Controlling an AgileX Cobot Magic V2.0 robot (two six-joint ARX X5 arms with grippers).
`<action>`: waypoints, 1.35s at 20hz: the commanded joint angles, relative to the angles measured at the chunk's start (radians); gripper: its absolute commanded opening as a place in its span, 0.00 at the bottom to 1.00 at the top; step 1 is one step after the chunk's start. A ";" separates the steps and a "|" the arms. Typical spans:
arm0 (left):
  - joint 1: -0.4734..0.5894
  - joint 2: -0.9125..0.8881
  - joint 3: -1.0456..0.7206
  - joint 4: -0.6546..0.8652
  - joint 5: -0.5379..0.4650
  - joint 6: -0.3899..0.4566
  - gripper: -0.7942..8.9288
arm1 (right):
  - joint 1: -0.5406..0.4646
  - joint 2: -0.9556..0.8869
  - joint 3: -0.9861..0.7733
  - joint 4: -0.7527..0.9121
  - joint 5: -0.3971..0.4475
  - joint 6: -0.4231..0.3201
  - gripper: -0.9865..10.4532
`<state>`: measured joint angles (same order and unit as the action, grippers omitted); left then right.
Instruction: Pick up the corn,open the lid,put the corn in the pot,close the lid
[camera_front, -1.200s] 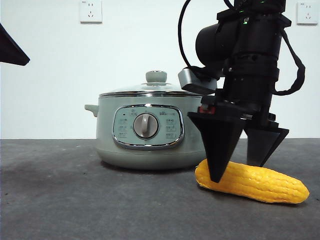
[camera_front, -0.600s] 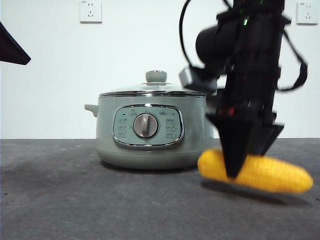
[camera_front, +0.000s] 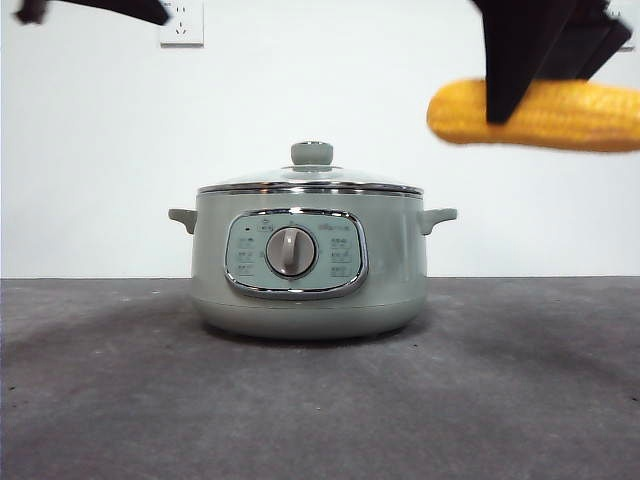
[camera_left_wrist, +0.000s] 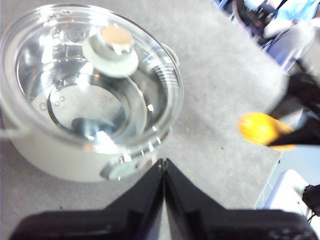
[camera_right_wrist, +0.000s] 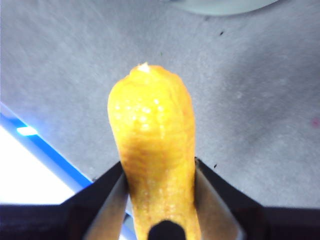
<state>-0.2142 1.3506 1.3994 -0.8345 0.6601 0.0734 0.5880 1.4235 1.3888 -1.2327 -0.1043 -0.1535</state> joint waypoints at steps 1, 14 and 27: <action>-0.056 0.173 0.261 -0.118 -0.082 -0.010 0.26 | 0.000 -0.022 0.001 -0.005 0.001 0.039 0.08; -0.251 0.800 1.014 -0.309 -0.437 0.022 0.86 | 0.000 -0.041 0.000 -0.051 0.000 0.106 0.08; -0.305 0.910 1.014 -0.344 -0.544 0.009 0.77 | 0.000 -0.041 0.000 -0.047 0.000 0.109 0.08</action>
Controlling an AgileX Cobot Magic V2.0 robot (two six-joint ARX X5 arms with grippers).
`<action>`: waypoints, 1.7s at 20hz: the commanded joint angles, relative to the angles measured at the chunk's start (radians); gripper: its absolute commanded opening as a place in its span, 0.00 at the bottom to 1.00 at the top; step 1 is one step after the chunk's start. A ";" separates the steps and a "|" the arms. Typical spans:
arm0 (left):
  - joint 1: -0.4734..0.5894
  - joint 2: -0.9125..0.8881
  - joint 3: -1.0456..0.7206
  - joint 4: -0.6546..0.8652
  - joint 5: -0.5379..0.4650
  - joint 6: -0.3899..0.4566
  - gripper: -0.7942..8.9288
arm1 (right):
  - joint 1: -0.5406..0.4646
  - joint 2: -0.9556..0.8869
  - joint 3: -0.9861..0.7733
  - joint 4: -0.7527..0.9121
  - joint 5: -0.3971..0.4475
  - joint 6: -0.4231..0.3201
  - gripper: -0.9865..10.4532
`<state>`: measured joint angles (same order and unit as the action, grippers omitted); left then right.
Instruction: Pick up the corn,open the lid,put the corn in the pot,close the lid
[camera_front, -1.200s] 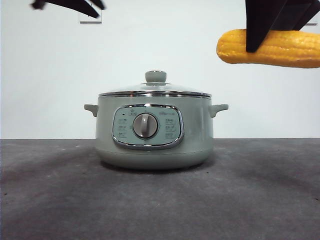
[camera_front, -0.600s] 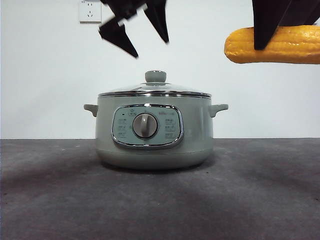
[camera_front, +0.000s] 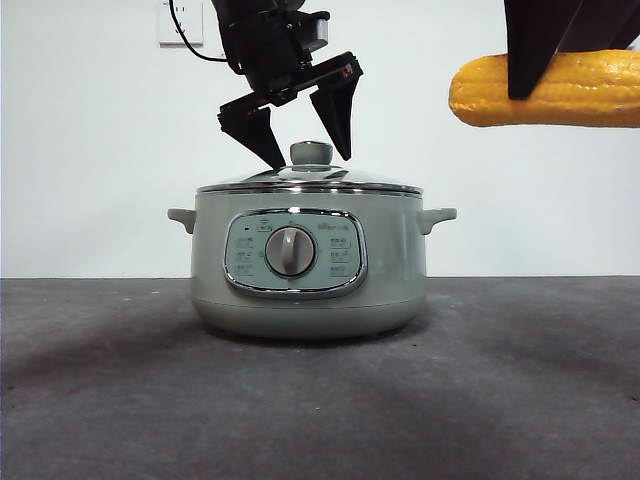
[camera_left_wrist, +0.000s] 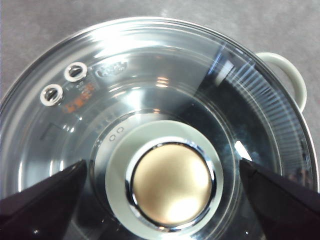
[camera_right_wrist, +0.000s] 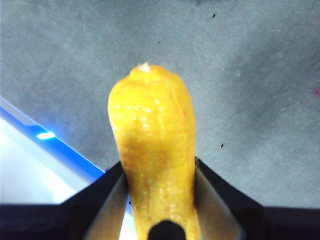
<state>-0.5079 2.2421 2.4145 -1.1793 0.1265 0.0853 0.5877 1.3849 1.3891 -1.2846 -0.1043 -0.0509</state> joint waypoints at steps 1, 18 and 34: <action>-0.016 0.019 -0.001 0.005 -0.017 -0.003 0.71 | 0.000 -0.002 0.000 0.006 0.000 0.006 0.08; -0.035 0.019 -0.001 0.005 -0.048 -0.010 0.07 | 0.000 -0.002 0.000 0.005 0.000 0.007 0.08; 0.044 -0.159 0.000 0.014 -0.094 0.005 0.07 | 0.000 0.026 0.140 0.080 0.050 0.077 0.08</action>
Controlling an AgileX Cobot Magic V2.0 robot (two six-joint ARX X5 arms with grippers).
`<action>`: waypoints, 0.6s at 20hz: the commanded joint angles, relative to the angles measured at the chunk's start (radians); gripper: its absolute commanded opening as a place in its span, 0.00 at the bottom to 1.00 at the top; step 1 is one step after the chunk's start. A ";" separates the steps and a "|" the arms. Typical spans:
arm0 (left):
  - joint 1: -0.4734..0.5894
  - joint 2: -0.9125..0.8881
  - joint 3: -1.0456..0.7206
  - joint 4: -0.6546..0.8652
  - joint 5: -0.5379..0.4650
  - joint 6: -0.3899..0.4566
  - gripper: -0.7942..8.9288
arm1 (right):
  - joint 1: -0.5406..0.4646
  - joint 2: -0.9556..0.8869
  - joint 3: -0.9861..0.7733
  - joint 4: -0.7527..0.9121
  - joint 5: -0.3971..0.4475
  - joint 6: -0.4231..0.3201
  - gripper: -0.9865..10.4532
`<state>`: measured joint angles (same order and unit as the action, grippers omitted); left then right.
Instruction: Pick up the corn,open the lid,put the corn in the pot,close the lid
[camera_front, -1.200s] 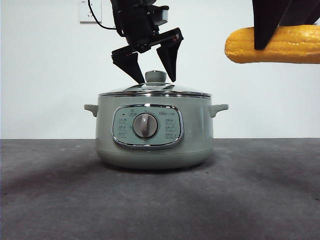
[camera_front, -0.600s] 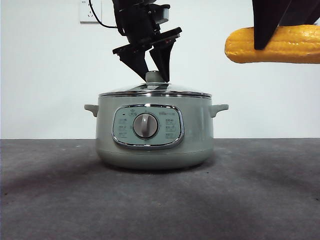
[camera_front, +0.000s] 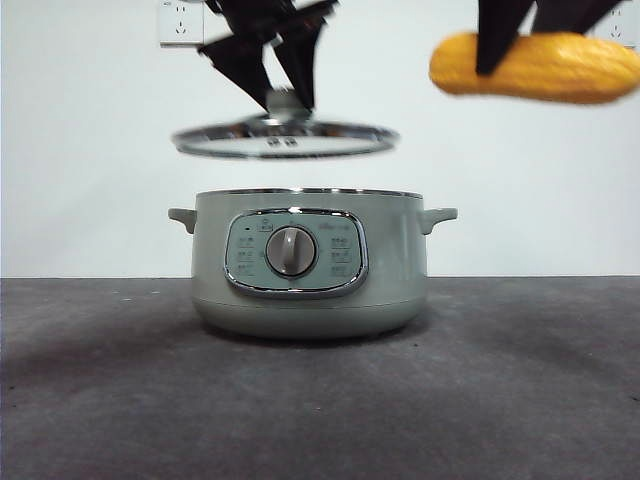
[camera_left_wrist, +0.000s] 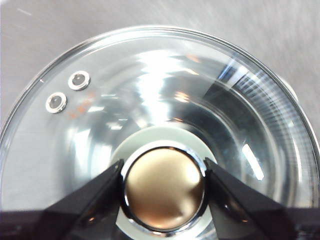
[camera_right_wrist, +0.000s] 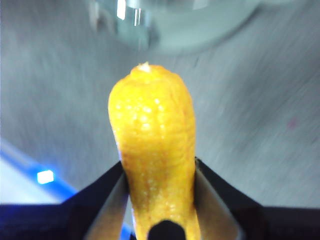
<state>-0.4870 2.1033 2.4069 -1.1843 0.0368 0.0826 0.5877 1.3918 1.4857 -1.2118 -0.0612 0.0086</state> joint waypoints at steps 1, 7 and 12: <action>0.040 -0.031 0.007 0.016 -0.004 0.007 0.07 | 0.000 0.040 0.085 0.006 0.006 0.018 0.08; 0.180 -0.072 0.008 -0.038 -0.012 0.025 0.07 | 0.001 0.318 0.418 -0.019 0.006 0.009 0.08; 0.293 -0.076 0.007 -0.057 -0.011 0.026 0.07 | 0.001 0.613 0.705 -0.011 0.006 -0.018 0.08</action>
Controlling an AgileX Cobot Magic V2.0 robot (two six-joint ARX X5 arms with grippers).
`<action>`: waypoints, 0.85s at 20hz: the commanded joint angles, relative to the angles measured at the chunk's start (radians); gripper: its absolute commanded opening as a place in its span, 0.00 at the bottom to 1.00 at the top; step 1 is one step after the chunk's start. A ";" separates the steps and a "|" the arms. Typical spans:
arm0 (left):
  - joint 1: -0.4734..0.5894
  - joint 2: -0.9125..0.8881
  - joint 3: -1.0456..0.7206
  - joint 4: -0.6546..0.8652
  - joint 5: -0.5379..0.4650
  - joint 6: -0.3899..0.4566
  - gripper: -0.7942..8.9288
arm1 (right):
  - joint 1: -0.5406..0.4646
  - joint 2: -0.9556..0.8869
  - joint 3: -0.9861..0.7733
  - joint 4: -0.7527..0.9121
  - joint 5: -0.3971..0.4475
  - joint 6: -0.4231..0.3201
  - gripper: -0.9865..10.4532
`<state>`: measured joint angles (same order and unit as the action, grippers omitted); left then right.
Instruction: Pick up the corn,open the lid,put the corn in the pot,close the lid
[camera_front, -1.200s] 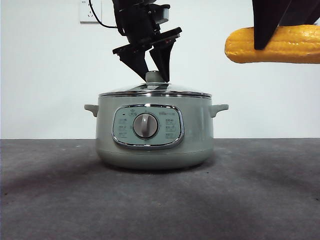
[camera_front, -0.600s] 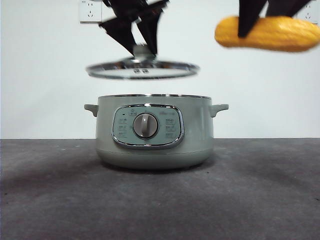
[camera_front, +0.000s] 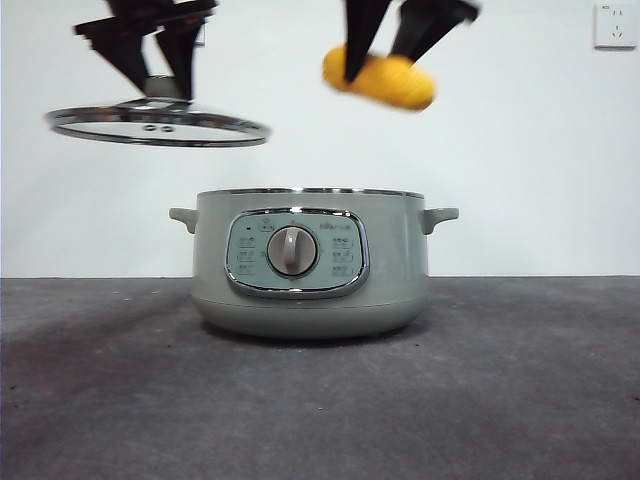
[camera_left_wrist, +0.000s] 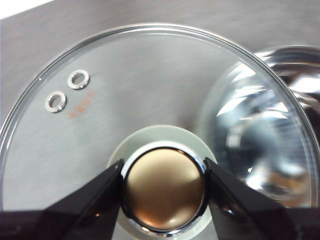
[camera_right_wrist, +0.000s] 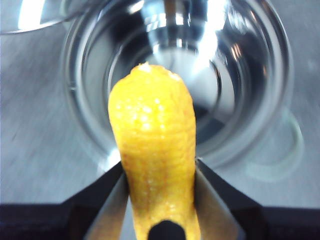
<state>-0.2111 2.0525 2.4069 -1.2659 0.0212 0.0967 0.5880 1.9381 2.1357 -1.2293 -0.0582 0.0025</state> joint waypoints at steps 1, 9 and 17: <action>0.033 -0.025 0.008 0.027 0.004 0.013 0.07 | 0.001 0.113 0.096 0.013 0.003 -0.014 0.08; 0.172 -0.025 0.008 0.026 0.005 0.039 0.07 | 0.002 0.340 0.208 0.112 -0.031 -0.013 0.08; 0.256 -0.025 0.008 0.026 0.019 0.066 0.07 | 0.015 0.424 0.208 0.147 -0.031 -0.013 0.08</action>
<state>0.0444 2.0525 2.4069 -1.2652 0.0364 0.1505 0.6006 2.3344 2.3432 -1.0828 -0.0860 -0.0074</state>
